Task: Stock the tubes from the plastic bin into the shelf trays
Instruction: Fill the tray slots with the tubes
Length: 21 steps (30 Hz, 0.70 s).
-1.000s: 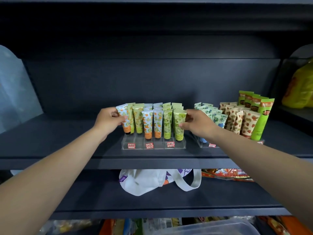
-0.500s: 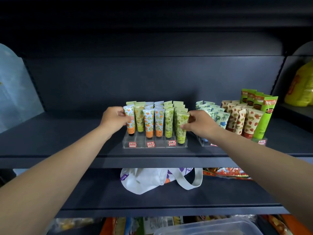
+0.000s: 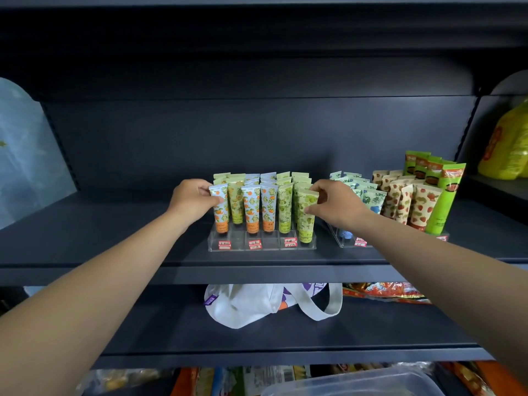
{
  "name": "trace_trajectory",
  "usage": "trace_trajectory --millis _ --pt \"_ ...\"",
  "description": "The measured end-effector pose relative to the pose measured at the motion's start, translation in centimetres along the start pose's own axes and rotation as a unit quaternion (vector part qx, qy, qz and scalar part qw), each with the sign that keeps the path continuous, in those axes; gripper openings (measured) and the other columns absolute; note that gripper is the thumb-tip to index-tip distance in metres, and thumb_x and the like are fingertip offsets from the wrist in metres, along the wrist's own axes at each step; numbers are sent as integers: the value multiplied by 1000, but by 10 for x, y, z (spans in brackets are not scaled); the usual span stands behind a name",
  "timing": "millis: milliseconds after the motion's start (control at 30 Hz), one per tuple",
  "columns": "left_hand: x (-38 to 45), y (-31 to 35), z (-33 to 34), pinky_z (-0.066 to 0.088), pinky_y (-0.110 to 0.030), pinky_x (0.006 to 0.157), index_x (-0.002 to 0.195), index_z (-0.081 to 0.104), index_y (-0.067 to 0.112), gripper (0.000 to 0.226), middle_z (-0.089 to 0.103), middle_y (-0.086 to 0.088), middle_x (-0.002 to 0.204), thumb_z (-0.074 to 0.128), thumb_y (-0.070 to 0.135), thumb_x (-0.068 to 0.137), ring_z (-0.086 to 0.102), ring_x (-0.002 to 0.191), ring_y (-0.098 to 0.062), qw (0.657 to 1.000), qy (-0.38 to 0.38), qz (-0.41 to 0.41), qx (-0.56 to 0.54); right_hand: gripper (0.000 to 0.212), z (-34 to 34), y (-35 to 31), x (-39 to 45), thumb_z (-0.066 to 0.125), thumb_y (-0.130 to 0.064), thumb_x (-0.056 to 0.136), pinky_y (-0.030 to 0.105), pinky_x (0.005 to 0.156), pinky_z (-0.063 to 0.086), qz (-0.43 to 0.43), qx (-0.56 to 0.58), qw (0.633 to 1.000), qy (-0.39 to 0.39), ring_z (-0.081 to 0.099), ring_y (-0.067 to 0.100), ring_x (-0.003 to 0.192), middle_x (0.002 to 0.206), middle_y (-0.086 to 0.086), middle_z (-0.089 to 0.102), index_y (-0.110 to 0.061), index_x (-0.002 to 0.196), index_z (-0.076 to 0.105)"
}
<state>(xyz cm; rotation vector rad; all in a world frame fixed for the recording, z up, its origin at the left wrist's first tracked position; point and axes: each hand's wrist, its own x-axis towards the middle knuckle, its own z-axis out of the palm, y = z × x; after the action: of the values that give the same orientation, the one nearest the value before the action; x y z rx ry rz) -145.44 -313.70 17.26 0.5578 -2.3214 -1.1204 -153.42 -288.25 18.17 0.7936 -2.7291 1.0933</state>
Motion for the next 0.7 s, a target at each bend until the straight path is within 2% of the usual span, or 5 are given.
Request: trace_trajectory --millis 167,233,333,500,700 --pt "-2 16 -12 42 -24 78 106 66 12 31 65 -2 99 75 16 77 58 90 -13 998 37 32 28 36 -10 -4 0 74 -14 78 25 77 47 -32 27 999 27 56 16 85 97 2 56 -11 110 57" --pt "-3 23 -18 44 -26 83 111 64 14 37 64 -4 110 76 20 76 58 97 -14 995 49 55 60 41 -17 -9 -3 75 -17 78 27 83 49 -52 26 997 43 57 16 91 100 3 57 -12 113 56" --pt "-6 40 -28 42 -34 100 128 53 18 60 51 -6 131 77 29 75 49 119 -20 984 25 101 147 52 -32 -17 -8 76 -25 77 23 87 42 -91 -24 993 66 54 15 106 114 2 57 -15 122 52" --pt "-28 68 -38 25 -43 112 147 22 24 92 23 -5 153 74 41 74 19 141 -26 942 -41 139 301 79 -54 -21 -26 76 -34 75 33 107 29 -146 -167 975 27 30 22 135 145 2 38 -21 142 35" --pt "-77 68 -18 3 -43 117 149 4 31 110 -5 -9 158 70 62 67 -7 145 -26 885 -46 167 432 98 -56 -3 -67 77 -46 70 48 116 19 -155 -234 959 19 10 25 144 155 4 21 -27 148 21"
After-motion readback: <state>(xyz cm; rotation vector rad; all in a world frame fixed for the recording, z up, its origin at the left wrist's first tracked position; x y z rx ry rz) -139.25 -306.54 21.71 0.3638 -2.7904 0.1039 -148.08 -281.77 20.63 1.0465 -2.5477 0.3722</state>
